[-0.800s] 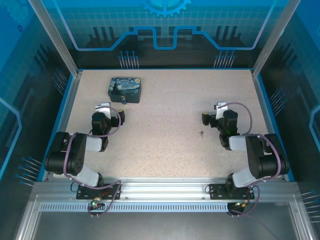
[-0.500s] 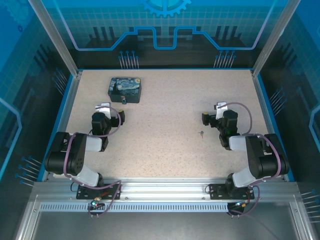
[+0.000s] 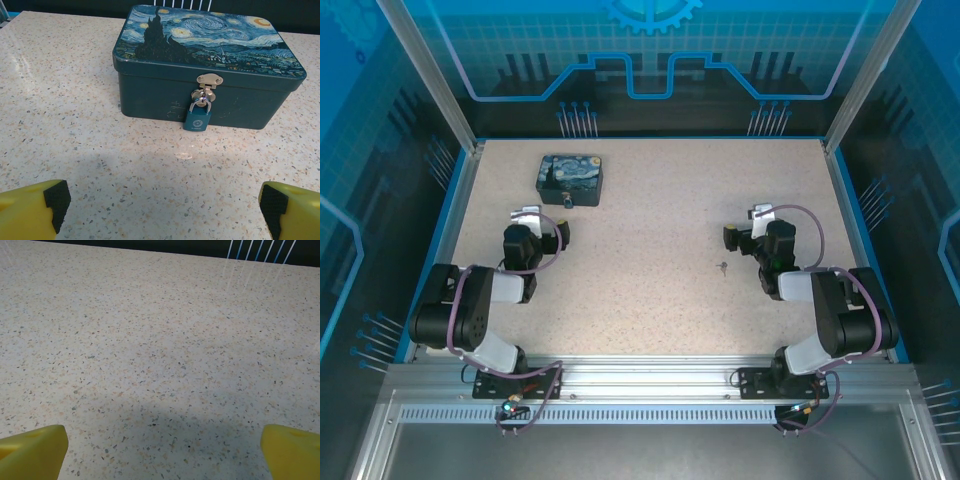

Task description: Unlock the padlock with the key

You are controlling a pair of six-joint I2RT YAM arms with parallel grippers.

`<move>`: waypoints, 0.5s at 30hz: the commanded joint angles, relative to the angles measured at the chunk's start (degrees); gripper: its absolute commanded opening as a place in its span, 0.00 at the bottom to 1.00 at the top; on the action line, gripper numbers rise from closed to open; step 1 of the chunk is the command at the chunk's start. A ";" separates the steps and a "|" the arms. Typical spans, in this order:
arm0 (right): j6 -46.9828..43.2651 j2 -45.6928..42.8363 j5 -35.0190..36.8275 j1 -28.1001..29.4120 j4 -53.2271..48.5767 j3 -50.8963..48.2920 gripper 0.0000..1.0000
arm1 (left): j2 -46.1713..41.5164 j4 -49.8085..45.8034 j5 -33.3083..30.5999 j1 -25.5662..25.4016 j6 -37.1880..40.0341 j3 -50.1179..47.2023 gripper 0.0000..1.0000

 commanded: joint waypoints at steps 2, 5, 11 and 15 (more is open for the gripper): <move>-0.63 -0.28 -1.04 -1.06 0.12 0.99 1.00 | -0.10 0.17 1.38 0.32 0.25 0.85 0.99; -0.41 -0.28 -1.58 -1.35 0.19 0.99 1.00 | -0.11 0.20 1.46 0.30 0.25 0.86 0.99; 0.52 -5.94 2.76 -0.79 -9.79 4.59 1.00 | -4.44 -4.80 1.31 0.22 0.42 1.81 0.99; 7.54 -14.65 5.06 -0.41 -33.48 14.70 1.00 | -11.51 -21.71 -0.41 0.21 -1.07 8.11 0.99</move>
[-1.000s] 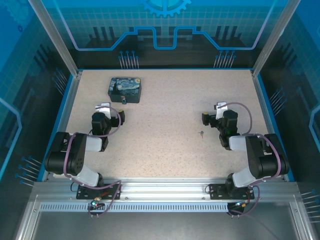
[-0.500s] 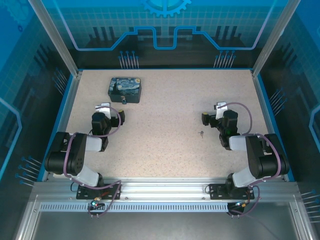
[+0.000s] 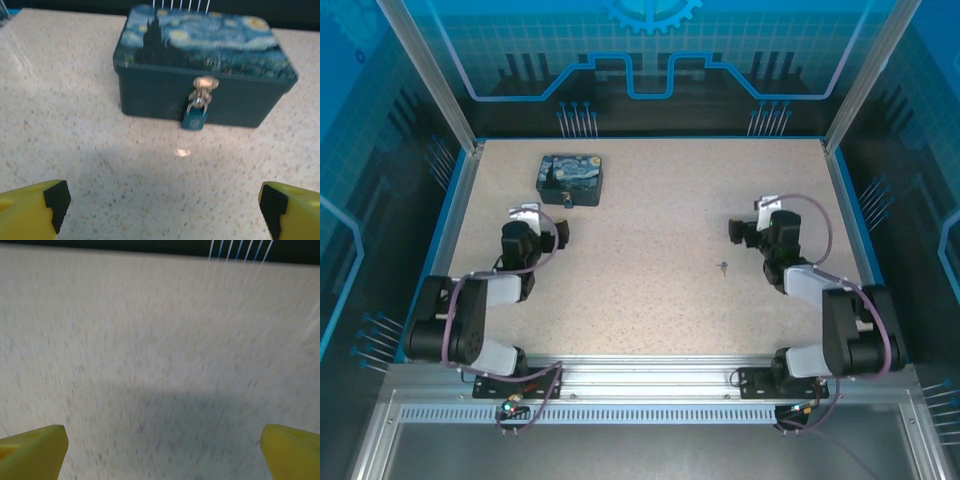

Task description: Unlock the padlock with the key

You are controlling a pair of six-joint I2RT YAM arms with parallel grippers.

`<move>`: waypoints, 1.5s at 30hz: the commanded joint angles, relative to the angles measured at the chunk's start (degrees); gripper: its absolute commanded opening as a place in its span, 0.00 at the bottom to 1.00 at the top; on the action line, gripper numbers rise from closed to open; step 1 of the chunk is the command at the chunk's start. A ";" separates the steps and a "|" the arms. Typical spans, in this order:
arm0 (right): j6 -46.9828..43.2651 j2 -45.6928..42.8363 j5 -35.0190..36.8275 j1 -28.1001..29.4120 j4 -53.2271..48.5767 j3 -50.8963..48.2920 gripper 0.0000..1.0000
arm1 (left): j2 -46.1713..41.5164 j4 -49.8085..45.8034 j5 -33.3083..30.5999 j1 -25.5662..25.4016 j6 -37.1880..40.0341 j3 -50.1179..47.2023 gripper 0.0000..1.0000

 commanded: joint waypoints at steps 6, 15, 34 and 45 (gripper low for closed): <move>22.02 -5.78 3.44 -2.22 -38.74 22.26 1.00 | -3.54 -33.91 -2.85 1.11 -9.87 22.36 0.99; 19.77 -1.00 -7.72 2.74 -44.65 26.11 0.98 | 18.52 -61.42 6.78 3.30 -15.01 57.41 0.99; 20.74 -13.04 -9.51 3.79 -50.77 24.01 0.98 | 54.17 -81.28 13.18 6.27 -12.85 100.06 0.99; 23.06 -11.78 -11.92 3.40 -49.54 22.75 0.98 | 53.23 -79.52 21.73 -0.18 -11.70 99.86 0.99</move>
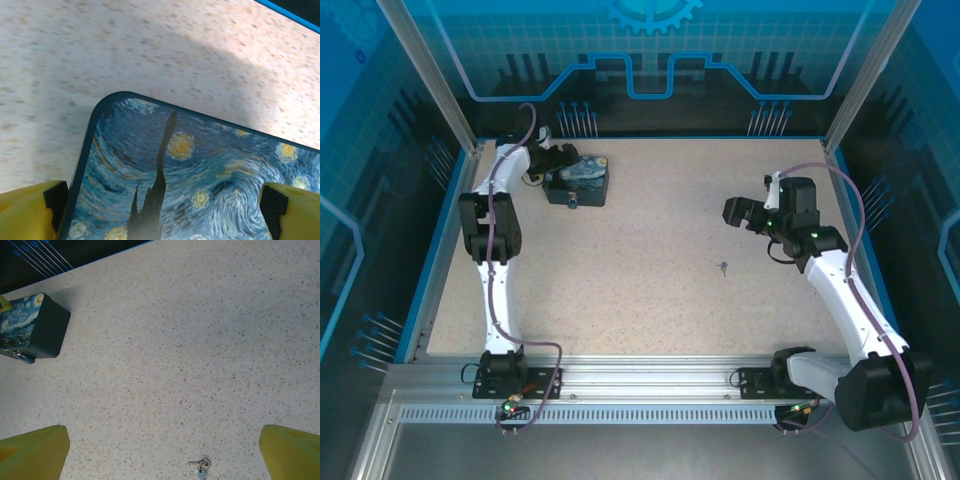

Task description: Unlock the padlock with the key

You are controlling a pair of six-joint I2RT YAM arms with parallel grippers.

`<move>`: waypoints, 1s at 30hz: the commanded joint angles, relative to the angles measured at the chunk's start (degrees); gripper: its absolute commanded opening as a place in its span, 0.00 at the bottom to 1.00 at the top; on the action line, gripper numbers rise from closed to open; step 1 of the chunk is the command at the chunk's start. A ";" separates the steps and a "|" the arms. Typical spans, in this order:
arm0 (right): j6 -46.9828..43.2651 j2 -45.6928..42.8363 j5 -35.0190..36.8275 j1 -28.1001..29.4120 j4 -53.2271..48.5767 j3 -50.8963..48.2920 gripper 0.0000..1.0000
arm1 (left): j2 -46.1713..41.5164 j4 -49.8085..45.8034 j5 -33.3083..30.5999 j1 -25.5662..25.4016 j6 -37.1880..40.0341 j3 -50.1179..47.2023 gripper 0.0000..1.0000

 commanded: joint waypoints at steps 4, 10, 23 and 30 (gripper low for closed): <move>2.54 2.33 -2.32 -0.46 0.74 -0.54 0.98 | -4.77 -0.14 7.90 -7.80 1.69 -1.21 0.99; 4.99 6.86 -5.39 -0.47 3.99 1.28 0.99 | -11.35 9.26 11.52 -14.46 -3.40 -13.53 0.99; 13.14 35.55 -18.11 -1.95 5.52 21.15 0.93 | -25.54 33.56 4.04 -18.07 -23.70 -40.99 0.99; 21.64 51.80 -25.30 -1.09 8.43 31.96 0.78 | -19.84 28.45 5.13 -17.60 -24.13 -32.24 0.99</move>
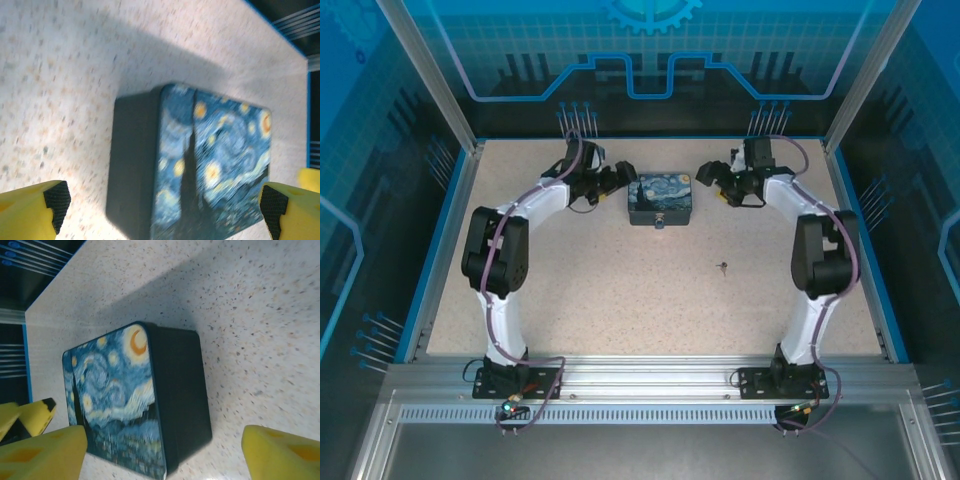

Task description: Unlock the padlock with the key

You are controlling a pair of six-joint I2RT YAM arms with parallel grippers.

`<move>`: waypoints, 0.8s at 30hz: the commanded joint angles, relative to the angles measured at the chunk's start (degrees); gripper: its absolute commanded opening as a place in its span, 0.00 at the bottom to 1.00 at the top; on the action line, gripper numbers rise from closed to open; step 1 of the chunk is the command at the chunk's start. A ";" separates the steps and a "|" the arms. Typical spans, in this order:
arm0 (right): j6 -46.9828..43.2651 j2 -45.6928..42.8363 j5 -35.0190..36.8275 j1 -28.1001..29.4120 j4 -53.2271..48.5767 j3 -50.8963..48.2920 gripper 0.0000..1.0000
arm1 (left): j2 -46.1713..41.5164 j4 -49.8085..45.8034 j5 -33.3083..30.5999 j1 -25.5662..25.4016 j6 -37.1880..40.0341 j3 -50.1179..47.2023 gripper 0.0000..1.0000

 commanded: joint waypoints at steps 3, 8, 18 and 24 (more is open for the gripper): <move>7.23 7.26 -5.93 1.68 2.14 5.25 0.75 | 3.72 1.06 1.18 -0.46 -4.02 4.85 0.99; 7.80 8.56 -5.09 4.20 2.29 6.93 0.71 | 5.56 1.05 2.04 -1.53 -4.69 6.23 0.99; 7.25 6.45 -4.02 7.37 1.80 4.59 0.62 | 3.04 4.25 4.34 -2.78 -5.24 1.36 0.99; 7.33 2.81 -3.22 9.37 2.20 -0.06 0.56 | -2.09 9.10 5.59 -3.11 -6.85 -7.44 0.99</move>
